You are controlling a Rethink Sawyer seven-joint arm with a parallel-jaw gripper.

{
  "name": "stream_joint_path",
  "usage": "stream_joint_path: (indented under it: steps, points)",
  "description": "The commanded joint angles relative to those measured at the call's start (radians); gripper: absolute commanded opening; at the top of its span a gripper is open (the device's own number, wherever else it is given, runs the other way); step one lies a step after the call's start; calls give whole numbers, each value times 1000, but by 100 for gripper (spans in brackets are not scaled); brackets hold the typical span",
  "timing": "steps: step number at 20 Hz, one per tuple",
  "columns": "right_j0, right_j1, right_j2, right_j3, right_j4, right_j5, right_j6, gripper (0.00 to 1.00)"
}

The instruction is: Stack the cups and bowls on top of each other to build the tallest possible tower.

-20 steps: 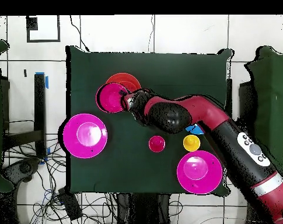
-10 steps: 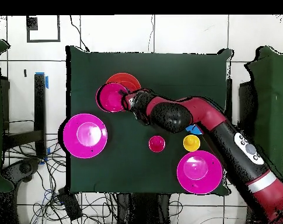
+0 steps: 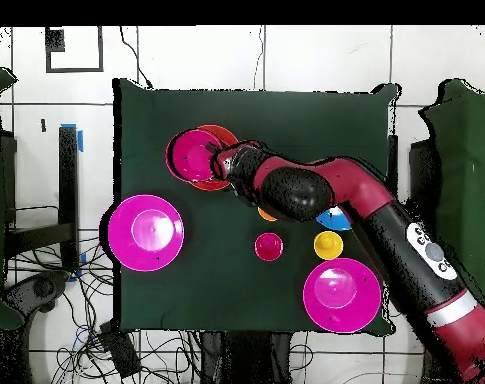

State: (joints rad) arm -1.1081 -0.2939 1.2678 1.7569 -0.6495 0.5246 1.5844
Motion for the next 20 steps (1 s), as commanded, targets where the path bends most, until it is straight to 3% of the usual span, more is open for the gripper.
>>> stream_joint_path:
  steps: [1,20]
  points:
    - [40,-33,8,-121,-62,84,-328,0]
    - [35,23,0,-206,-57,136,-433,0]
